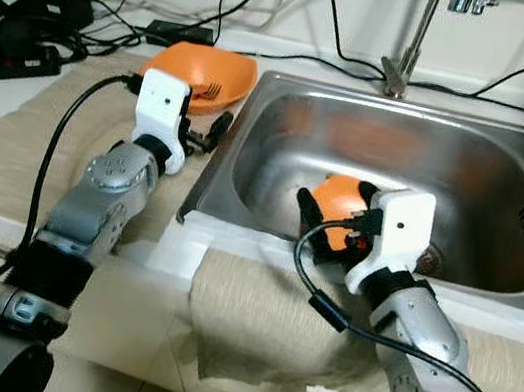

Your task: Kitchen organization

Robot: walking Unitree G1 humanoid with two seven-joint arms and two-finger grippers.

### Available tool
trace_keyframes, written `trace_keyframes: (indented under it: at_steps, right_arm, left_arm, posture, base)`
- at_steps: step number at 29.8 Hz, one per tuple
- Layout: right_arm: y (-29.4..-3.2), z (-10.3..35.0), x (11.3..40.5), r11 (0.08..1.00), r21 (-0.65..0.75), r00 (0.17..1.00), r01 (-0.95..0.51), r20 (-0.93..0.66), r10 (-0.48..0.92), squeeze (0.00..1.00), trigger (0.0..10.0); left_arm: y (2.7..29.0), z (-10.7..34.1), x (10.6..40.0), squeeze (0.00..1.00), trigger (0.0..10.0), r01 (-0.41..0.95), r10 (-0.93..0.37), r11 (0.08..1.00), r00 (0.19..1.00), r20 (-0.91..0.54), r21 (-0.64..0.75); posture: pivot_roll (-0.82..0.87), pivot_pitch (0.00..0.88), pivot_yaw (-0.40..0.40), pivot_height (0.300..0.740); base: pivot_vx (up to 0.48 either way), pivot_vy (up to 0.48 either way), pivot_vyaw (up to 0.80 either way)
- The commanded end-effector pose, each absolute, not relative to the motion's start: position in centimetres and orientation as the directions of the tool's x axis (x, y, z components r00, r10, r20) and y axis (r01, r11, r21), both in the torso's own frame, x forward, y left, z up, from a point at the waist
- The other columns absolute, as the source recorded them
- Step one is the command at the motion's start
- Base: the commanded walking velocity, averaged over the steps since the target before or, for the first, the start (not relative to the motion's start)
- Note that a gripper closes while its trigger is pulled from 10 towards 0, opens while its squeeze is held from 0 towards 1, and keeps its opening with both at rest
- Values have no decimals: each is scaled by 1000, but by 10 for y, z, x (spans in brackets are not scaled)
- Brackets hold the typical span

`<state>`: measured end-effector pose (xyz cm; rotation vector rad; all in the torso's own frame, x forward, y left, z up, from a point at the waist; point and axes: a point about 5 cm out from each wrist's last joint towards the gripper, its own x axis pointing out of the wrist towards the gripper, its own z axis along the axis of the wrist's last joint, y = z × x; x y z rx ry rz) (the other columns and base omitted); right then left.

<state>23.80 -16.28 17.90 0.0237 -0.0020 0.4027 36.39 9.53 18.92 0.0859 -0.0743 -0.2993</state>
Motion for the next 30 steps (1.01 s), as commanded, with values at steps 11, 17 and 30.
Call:
trace_keyframes:
  at_steps: [11, 17, 30]
  right_arm:
    - [-147, 172, 229, 905, 82, 907, -417, -19, 420, 0, 10000]
    - [-143, 168, 228, 904, 92, 906, -418, -32, 423, 0, 10000]
    - [-142, 161, 226, 903, 82, 903, -421, -54, 426, 0, 10000]
  left_arm:
    - [104, 210, 380, 0, 10000, 263, -278, 955, 955, 102, 137]
    - [105, 215, 386, 0, 0, 266, -280, 955, 954, 110, 129]
    - [105, 210, 388, 1000, 10000, 267, -278, 957, 956, 97, 113]
  posture:
    - [-84, 0, 100, 736]
    - [-86, 0, 103, 736]
    - [-86, 0, 102, 736]
  base:
    - [0, 0, 0]
    - [0, 0, 0]
    - [0, 0, 0]
